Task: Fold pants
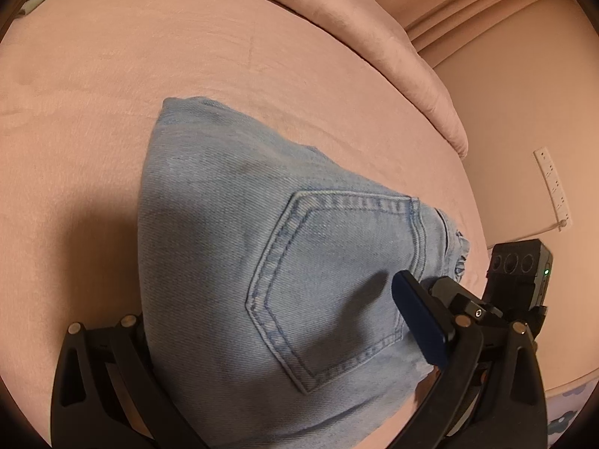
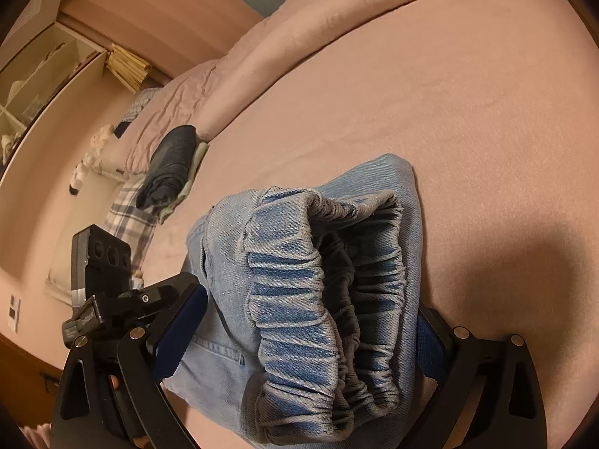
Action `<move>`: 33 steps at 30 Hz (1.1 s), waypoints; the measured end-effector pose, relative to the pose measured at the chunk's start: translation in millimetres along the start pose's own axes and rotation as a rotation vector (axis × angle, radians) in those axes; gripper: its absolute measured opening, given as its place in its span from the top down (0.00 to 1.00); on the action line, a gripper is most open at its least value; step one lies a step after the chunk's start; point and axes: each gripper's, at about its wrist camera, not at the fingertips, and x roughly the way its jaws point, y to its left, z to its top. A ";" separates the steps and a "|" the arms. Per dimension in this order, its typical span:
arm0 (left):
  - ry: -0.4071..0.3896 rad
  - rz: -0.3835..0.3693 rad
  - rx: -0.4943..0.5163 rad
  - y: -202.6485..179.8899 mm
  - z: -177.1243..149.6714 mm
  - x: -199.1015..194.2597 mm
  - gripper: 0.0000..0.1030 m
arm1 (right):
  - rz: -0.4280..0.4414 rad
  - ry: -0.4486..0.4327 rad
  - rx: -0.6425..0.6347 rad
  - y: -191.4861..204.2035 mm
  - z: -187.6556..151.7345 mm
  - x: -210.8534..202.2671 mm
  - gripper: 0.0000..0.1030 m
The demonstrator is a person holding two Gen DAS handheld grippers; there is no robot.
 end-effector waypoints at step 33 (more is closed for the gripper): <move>-0.125 0.008 0.074 -11.8 -15.9 -63.3 0.17 | 0.075 -0.054 -0.092 74.4 -0.5 -18.4 0.04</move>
